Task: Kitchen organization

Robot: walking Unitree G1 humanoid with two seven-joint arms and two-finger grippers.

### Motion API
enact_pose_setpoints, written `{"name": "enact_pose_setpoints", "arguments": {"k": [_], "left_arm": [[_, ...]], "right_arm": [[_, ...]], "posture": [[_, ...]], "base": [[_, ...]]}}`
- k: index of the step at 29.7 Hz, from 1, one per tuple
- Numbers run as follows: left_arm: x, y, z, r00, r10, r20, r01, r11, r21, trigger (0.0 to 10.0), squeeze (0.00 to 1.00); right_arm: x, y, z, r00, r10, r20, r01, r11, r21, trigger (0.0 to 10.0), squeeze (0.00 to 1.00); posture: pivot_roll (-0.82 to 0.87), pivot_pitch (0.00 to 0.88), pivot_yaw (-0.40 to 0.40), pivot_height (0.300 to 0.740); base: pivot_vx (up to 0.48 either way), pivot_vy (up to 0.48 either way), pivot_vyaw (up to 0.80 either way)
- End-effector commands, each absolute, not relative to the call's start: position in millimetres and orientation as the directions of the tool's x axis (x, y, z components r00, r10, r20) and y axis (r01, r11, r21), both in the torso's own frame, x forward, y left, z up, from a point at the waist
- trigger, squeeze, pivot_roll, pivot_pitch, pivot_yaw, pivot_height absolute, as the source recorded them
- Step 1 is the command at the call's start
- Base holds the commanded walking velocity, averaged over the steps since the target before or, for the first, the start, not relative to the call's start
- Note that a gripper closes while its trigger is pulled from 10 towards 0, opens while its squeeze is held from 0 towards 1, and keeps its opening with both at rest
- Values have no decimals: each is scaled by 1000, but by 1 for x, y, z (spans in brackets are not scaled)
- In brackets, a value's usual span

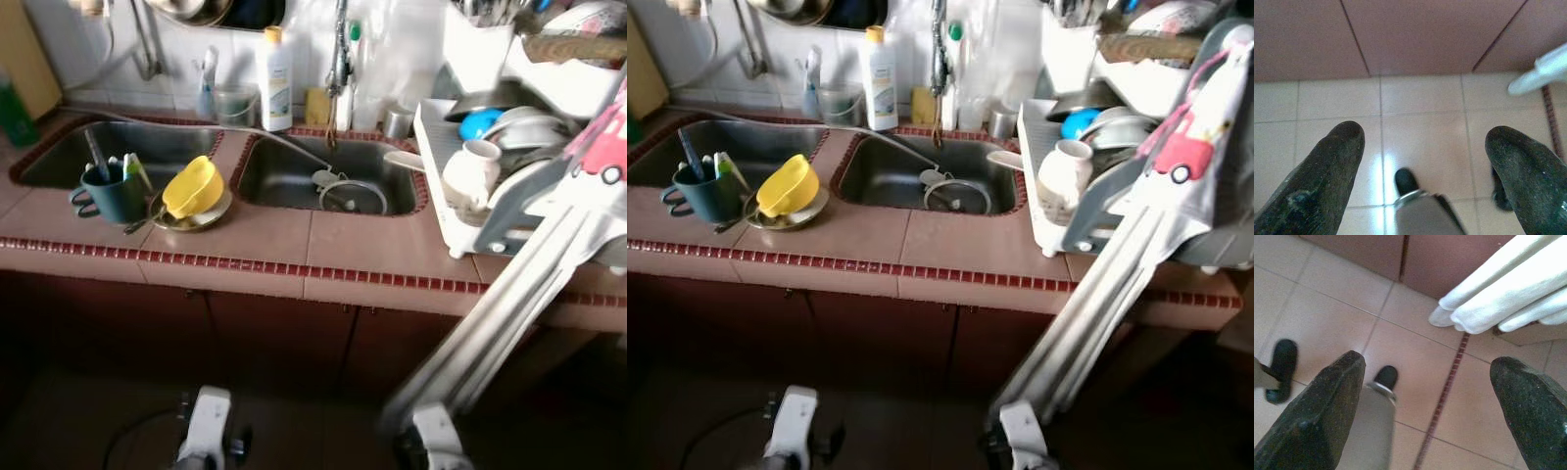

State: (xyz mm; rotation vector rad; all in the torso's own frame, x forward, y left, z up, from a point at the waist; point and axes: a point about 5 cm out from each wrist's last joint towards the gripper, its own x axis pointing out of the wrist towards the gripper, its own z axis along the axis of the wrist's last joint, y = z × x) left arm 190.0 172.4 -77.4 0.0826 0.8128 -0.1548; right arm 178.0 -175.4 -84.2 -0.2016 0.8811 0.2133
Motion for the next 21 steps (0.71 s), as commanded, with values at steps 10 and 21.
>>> {"name": "enact_pose_setpoints", "arguments": {"k": [10,21], "left_arm": [[203,161,-69,721,-169,-672,219,976,-9,10000,0],[204,156,-68,727,-212,-653,250,967,-36,10000,1000]], "right_arm": [[188,-177,-78,654,111,-748,-227,972,-55,10000,725],[193,-173,-75,674,154,-722,-278,959,-55,10000,1000]], "posture": [[-124,0,-38,740],[-129,0,-40,740]], "base": [[0,0,0],[0,0,0]]}}
